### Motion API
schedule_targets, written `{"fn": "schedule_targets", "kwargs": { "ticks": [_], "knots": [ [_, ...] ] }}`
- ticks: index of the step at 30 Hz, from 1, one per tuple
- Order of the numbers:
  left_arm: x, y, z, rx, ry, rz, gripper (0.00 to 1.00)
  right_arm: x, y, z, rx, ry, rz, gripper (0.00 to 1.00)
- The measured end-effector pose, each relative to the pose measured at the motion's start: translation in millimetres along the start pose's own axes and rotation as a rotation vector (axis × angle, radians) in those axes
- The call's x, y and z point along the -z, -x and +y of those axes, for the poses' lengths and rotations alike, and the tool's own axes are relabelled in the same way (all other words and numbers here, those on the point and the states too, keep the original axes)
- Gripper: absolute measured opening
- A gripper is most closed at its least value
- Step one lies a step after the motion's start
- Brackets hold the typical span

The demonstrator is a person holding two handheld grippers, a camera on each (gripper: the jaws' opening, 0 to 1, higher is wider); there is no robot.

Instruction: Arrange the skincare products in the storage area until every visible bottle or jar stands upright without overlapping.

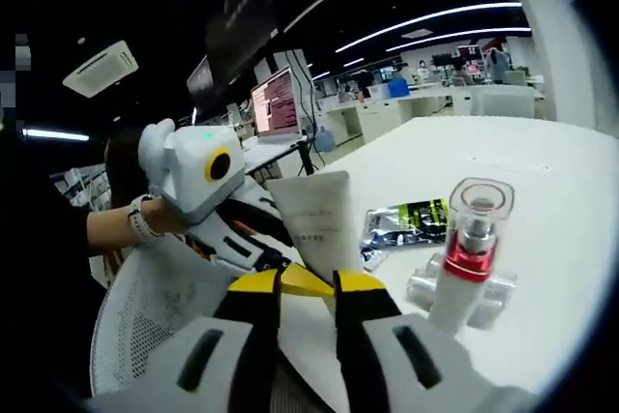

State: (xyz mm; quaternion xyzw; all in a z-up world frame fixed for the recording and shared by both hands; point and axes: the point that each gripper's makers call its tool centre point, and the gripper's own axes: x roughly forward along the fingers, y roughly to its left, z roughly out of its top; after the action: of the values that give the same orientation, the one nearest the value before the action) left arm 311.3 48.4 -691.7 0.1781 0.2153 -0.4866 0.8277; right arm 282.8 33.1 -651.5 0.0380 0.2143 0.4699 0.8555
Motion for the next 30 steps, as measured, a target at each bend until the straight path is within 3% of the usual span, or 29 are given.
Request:
{"fn": "schedule_targets", "kwargs": {
  "ticks": [10, 16, 30],
  "knots": [
    [-6.2, -6, 0.0, 0.060, -0.085, -0.080, 0.14, 13.6, 33, -24, 0.113, -0.010, 0.026, 0.23],
    [-11.6, -13, -1.3, 0.111, -0.153, -0.143, 0.15, 4.7, 37, -30, 0.138, 0.003, 0.017, 0.24],
    [-19.6, -26, 1.7, 0.148, -0.140, -0.215, 0.15, 12.9, 47, -38, 0.176, -0.010, 0.033, 0.24]
  ]
}}
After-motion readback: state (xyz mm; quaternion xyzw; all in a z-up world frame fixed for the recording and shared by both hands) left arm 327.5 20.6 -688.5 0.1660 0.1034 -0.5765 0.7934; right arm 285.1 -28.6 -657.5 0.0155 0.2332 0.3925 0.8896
